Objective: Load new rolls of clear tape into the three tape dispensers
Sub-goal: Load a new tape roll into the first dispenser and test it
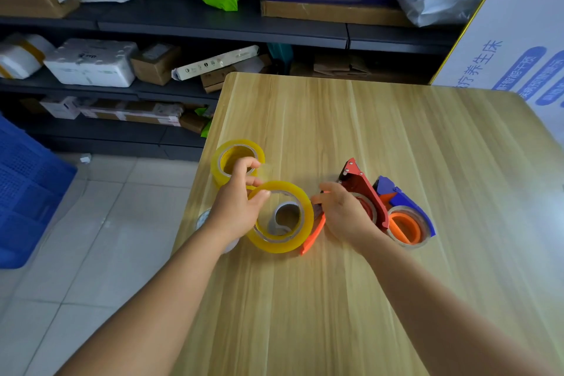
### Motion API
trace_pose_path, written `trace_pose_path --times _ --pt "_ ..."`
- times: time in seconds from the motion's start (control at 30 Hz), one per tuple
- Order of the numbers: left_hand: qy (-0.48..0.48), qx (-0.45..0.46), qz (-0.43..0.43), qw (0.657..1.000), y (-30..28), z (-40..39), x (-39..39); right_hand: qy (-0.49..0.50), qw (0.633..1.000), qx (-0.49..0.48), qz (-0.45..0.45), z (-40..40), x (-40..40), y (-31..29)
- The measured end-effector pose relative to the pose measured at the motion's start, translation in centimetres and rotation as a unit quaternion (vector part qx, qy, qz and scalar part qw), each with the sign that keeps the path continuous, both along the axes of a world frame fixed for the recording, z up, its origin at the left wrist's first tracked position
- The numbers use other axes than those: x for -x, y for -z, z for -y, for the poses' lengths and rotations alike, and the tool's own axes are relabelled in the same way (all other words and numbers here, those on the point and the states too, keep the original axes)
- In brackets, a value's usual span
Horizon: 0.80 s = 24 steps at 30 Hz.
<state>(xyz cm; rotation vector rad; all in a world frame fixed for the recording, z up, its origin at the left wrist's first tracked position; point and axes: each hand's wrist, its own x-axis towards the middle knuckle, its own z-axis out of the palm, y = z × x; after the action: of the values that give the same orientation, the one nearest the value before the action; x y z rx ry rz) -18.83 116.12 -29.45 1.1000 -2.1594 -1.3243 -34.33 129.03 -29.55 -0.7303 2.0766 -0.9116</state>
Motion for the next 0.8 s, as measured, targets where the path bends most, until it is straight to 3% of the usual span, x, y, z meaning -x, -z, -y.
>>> trace_pose_path --times 0.17,0.27,0.6,0.8 --pt "-0.026 0.002 0.064 0.998 1.3 0.3 0.1 -0.162 0.976 -0.077 -0.124 -0.4 -1.3 1.8" --pt "-0.023 -0.008 0.09 0.996 1.9 0.5 0.6 -0.206 0.959 -0.107 -0.16 -0.4 -1.7 2.9" --pt "0.027 -0.016 0.129 0.991 2.3 0.7 2.4 -0.176 0.959 -0.044 -0.215 -1.3 -1.2 3.3" --pt "0.045 -0.016 0.145 0.988 2.8 0.4 3.6 -0.174 0.953 -0.093 -0.231 -2.3 -1.1 3.4"
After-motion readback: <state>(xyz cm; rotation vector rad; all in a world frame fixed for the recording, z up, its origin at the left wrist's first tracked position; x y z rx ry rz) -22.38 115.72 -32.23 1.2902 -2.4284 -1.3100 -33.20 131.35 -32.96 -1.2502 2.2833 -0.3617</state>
